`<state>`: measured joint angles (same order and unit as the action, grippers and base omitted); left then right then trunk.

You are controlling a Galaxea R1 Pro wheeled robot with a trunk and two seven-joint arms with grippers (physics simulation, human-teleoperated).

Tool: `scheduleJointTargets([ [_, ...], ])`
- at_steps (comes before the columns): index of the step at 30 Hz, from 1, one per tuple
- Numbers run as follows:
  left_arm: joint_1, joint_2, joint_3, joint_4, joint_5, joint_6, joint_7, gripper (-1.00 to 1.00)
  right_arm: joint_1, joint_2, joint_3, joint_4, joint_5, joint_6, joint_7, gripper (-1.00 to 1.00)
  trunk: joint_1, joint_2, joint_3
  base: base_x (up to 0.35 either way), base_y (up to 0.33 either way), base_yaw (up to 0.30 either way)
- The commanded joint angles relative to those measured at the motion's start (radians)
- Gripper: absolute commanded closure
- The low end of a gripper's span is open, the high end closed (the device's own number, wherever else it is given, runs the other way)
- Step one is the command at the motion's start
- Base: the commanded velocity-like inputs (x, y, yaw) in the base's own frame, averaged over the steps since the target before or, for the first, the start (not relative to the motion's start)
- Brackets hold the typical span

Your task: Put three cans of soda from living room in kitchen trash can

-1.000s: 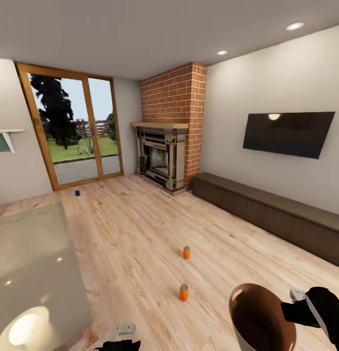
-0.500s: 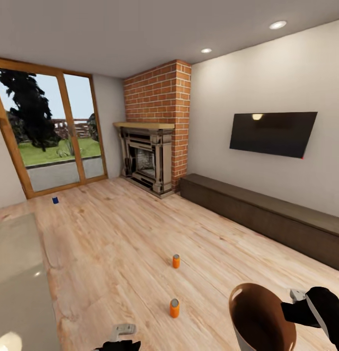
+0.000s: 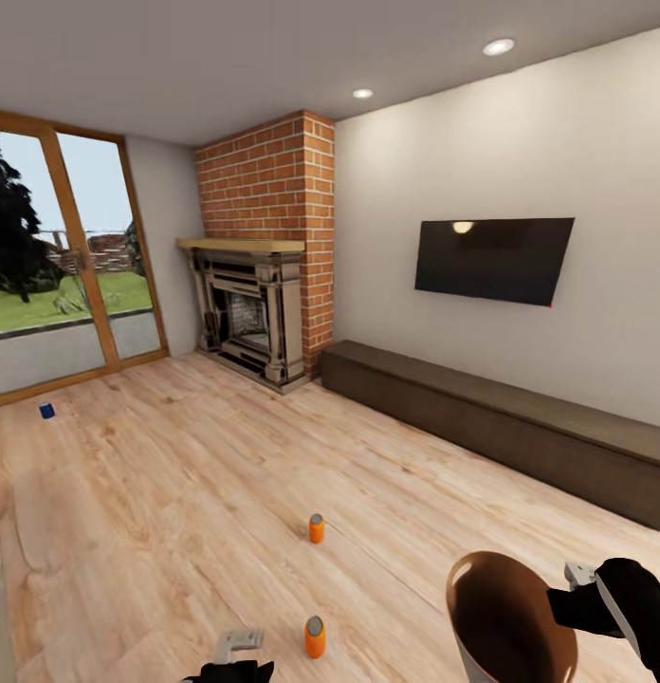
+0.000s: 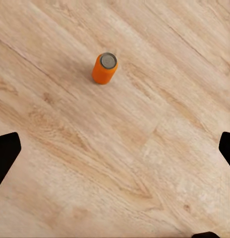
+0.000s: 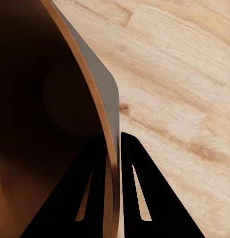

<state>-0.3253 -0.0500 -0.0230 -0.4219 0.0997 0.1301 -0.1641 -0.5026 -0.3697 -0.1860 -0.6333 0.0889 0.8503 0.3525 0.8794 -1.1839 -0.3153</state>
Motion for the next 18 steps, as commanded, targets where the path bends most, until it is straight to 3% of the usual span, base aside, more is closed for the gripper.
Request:
scheduleJointTargets([
  [1, 0.0, 0.0, 0.0, 0.0, 0.0, 0.0, 0.0, -1.0, -0.001, 0.0, -0.001, 0.0, -0.015, 0.003, 0.007, 1.0, 0.0, 0.0, 0.0, 0.302, 0.0, -0.034],
  [13, 0.0, 0.0, 0.0, 0.0, 0.0, -0.001, 0.0, -1.0, -0.001, 0.0, -0.001, 0.0, -0.015, 0.003, 0.007, 1.0, 0.0, 0.0, 0.0, 0.285, 0.0, -0.009],
  [18, -0.001, 0.0, 0.0, 0.0, -0.001, -0.001, 0.0, -1.0, -0.001, 0.0, 0.0, 0.001, -0.015, 0.002, 0.007, 1.0, 0.0, 0.0, 0.0, 0.288, 0.0, -0.126],
])
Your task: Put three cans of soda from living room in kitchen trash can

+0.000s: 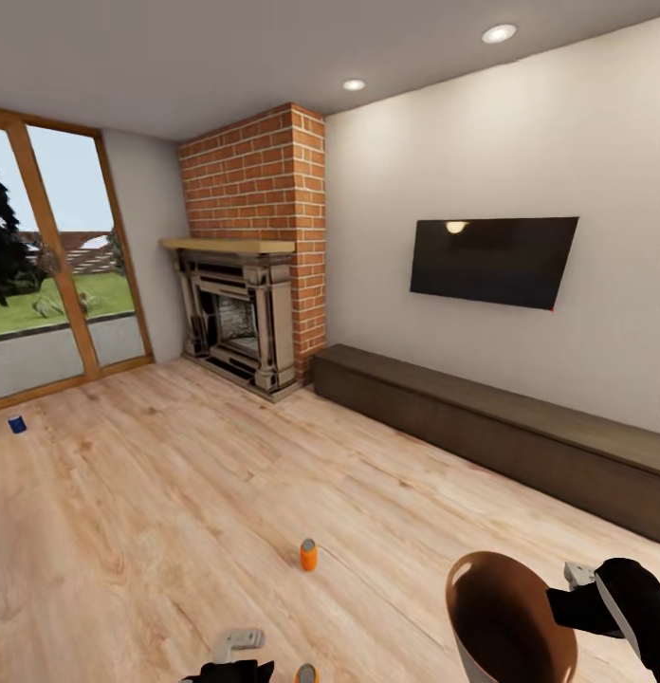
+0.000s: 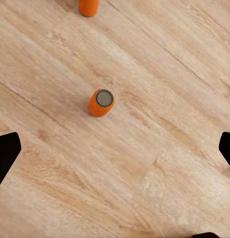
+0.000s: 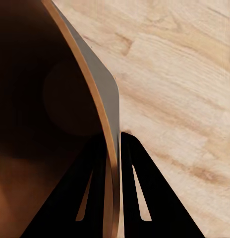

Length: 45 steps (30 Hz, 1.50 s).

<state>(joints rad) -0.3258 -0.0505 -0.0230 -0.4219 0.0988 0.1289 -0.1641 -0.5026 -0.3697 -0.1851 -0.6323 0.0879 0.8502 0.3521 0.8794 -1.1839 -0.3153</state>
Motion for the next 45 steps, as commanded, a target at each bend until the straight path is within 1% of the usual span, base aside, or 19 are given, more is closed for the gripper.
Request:
scheduleJointTargets([
  [1, 0.0, 0.0, 0.0, 0.0, -0.001, 0.0, 0.0, -1.0, -0.001, 0.0, -0.001, 0.0, -0.014, 0.002, 0.007, 1.0, 0.0, 0.0, 0.0, 0.299, 0.0, -0.187],
  [8, 0.0, 0.0, 0.0, 0.0, -0.002, 0.0, 0.0, -1.0, -0.001, 0.001, -0.001, 0.0, -0.014, 0.002, 0.007, 1.0, 0.0, 0.0, 0.0, 0.305, 0.0, -0.195],
  [16, 0.0, 0.0, 0.0, -0.001, 0.0, 0.0, 0.0, -1.0, -0.001, 0.003, 0.0, 0.002, -0.014, 0.001, 0.006, 1.0, 0.0, 0.0, 0.0, 0.257, 0.0, -0.042],
  [45, 0.0, 0.0, 0.0, -0.002, 0.001, 0.0, 0.0, -1.0, 0.0, 0.004, 0.0, 0.003, -0.014, -0.002, 0.007, 1.0, 0.0, 0.0, 0.0, 0.011, 0.0, -0.008],
])
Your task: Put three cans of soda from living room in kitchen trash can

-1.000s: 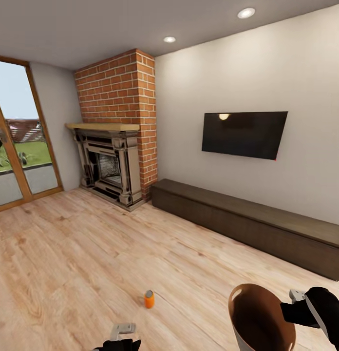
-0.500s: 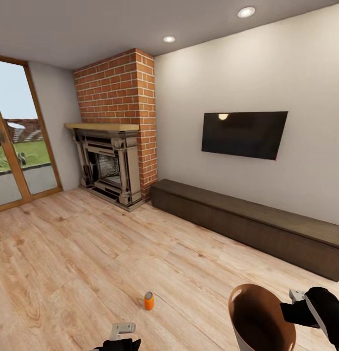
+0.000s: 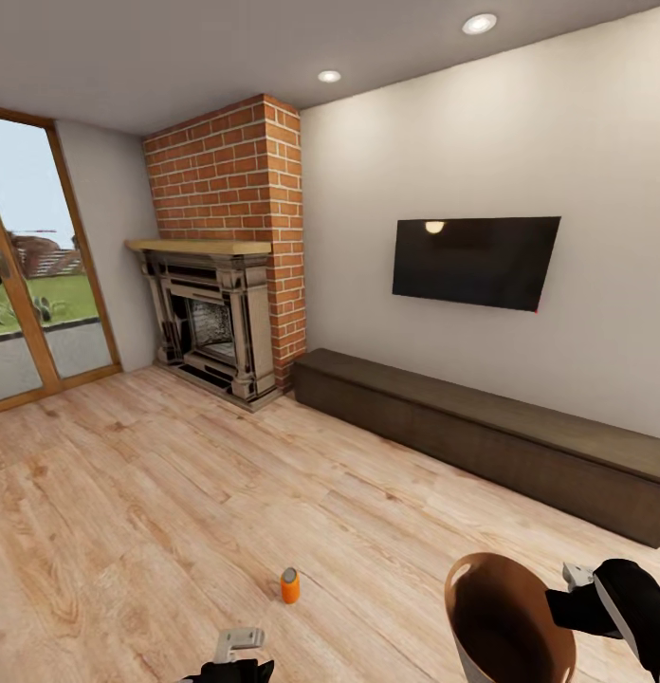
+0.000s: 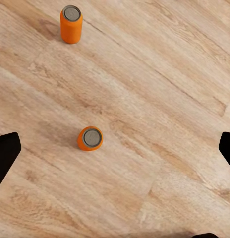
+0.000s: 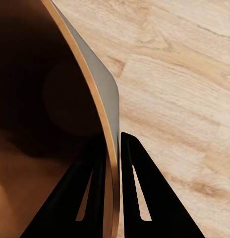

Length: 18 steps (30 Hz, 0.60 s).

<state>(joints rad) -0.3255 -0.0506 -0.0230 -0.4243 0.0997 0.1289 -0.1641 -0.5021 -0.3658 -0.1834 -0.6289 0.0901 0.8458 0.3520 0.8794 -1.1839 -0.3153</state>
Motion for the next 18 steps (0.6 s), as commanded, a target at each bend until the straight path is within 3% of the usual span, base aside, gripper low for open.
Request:
scheduleJointTargets([
  [1, 0.0, 0.0, 0.0, 0.0, 0.0, 0.0, 0.0, -1.0, -0.001, 0.0, -0.001, 0.0, -0.017, 0.003, 0.007, 1.0, 0.0, 0.0, 0.0, 0.0, 0.0, 0.0],
  [11, 0.0, 0.0, 0.0, 0.001, 0.0, 0.0, 0.0, -1.0, -0.001, 0.001, -0.001, 0.0, -0.017, 0.001, 0.007, 1.0, 0.0, 0.0, 0.0, 0.02, 0.0, 0.0],
  [18, 0.0, 0.0, 0.0, 0.002, -0.002, 0.0, 0.0, -1.0, 0.0, 0.0, -0.001, 0.002, -0.018, 0.001, 0.009, 1.0, 0.0, 0.0, 0.0, 0.228, 0.0, -0.067],
])
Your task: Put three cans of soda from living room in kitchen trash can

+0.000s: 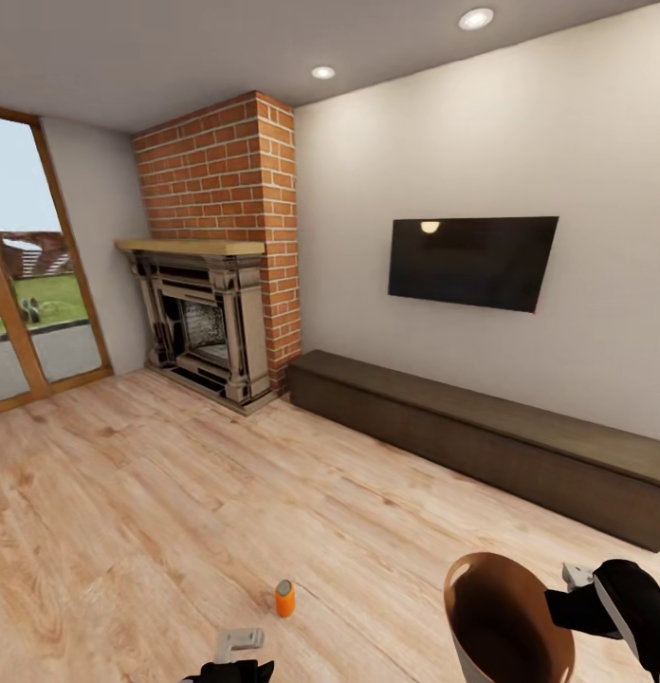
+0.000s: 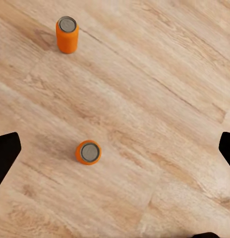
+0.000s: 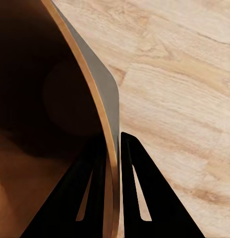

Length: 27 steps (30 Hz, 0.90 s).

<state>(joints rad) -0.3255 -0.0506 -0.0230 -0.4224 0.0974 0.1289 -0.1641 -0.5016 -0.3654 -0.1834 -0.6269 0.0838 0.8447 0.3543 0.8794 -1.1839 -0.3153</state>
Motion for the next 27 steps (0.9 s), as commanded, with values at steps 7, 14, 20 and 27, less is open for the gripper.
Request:
scheduleJointTargets([
  [7, 0.0, 0.0, -0.001, -0.001, 0.002, -0.022, -0.001, -1.0, -0.001, 0.0, -0.001, 0.002, -0.012, 0.002, 0.008, 1.0, 0.0, 0.0, 0.0, 0.192, 0.0, -0.243],
  [14, 0.0, 0.001, -0.001, -0.001, 0.002, -0.037, -0.001, -1.0, -0.001, 0.0, -0.001, 0.003, -0.012, 0.003, 0.008, 1.0, 0.0, 0.0, 0.0, 0.025, 0.0, -0.229],
  [20, 0.0, 0.001, -0.001, 0.0, 0.0, -0.038, -0.001, -1.0, -0.001, 0.0, -0.001, 0.003, -0.012, 0.002, 0.008, 1.0, 0.0, 0.0, 0.0, 0.058, 0.012, -0.039],
  [27, 0.0, 0.001, 0.0, 0.0, 0.001, -0.038, -0.001, -1.0, -0.001, 0.0, 0.003, 0.003, -0.012, 0.002, 0.007, 1.0, 0.0, 0.0, 0.0, 0.182, 0.038, -0.005],
])
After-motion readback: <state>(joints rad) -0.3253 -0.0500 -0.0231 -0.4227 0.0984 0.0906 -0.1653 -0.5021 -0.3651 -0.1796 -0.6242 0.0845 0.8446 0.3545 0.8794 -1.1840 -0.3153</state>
